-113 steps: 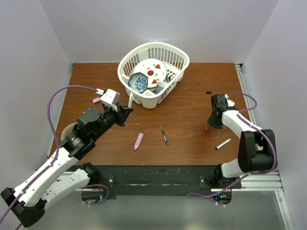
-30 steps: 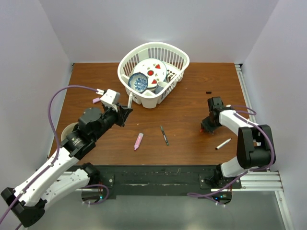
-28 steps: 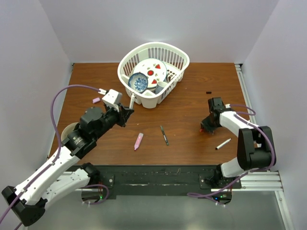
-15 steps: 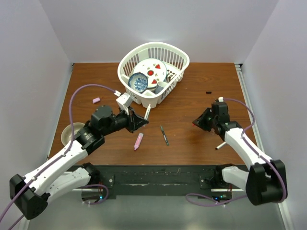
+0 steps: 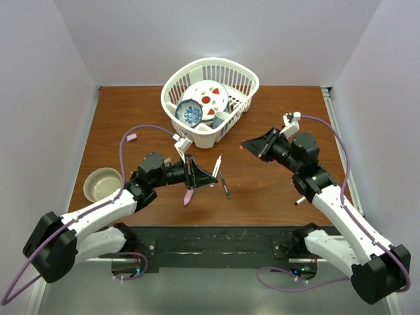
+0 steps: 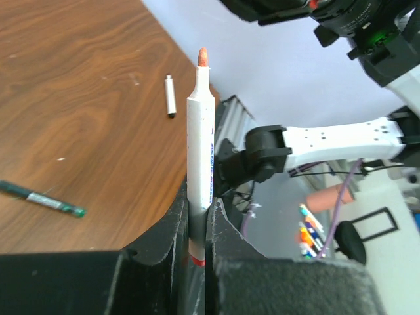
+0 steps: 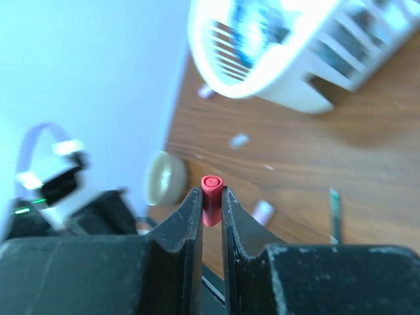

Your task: Insert the pens into the pen caps

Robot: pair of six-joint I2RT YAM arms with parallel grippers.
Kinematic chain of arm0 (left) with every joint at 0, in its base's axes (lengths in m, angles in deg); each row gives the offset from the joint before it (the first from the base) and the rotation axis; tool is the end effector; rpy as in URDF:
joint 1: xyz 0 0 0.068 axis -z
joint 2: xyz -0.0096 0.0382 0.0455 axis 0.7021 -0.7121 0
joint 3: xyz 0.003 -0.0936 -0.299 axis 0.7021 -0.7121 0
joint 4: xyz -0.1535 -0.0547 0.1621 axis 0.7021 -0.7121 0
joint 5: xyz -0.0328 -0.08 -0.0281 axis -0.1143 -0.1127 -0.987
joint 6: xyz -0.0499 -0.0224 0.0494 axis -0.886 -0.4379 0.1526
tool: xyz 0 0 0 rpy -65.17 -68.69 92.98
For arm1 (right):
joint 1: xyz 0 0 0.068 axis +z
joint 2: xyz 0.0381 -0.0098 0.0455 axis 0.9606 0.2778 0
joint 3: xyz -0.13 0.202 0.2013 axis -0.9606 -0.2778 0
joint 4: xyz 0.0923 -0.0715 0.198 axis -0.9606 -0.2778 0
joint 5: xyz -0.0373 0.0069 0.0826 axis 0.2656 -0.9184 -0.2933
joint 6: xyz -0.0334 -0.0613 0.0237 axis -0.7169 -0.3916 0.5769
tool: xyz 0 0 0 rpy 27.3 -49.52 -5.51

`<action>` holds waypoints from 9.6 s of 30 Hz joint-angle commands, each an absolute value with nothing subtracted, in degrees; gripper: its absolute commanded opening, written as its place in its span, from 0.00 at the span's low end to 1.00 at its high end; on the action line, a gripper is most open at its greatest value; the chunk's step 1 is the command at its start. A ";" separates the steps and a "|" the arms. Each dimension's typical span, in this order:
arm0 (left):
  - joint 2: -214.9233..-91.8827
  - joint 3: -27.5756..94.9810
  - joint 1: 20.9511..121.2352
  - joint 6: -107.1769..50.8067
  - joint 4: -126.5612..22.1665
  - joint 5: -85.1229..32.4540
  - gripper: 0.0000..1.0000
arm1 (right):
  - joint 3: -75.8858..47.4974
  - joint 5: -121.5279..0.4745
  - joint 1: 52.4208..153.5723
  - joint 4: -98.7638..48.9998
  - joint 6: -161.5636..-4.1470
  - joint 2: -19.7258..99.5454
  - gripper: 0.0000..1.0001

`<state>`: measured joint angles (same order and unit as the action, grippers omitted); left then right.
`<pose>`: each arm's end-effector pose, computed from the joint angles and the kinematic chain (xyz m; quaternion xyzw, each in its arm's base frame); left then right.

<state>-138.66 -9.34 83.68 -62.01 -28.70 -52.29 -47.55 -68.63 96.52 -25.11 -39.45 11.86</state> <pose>0.1378 -0.1564 0.3078 0.1575 0.7197 -0.5920 0.3268 0.1644 0.0868 0.3506 0.0988 0.7661 0.4573 0.4408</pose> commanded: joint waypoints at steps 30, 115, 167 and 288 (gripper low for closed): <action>-144.44 -8.76 84.06 -68.73 -12.03 -58.06 0.00 | -46.41 -73.63 105.68 -13.21 -37.20 13.15 0.03; -142.42 -0.23 81.60 -69.24 -9.14 -58.50 0.00 | -55.63 -79.33 116.23 -14.90 -40.98 7.52 0.00; -144.19 8.38 69.91 -64.86 -18.70 -63.24 0.00 | -47.66 -57.06 141.54 -32.78 -49.41 9.02 0.02; -115.53 1.70 69.82 -39.02 -70.03 -30.73 0.89 | -40.17 -45.07 122.47 -43.80 -57.15 45.04 0.37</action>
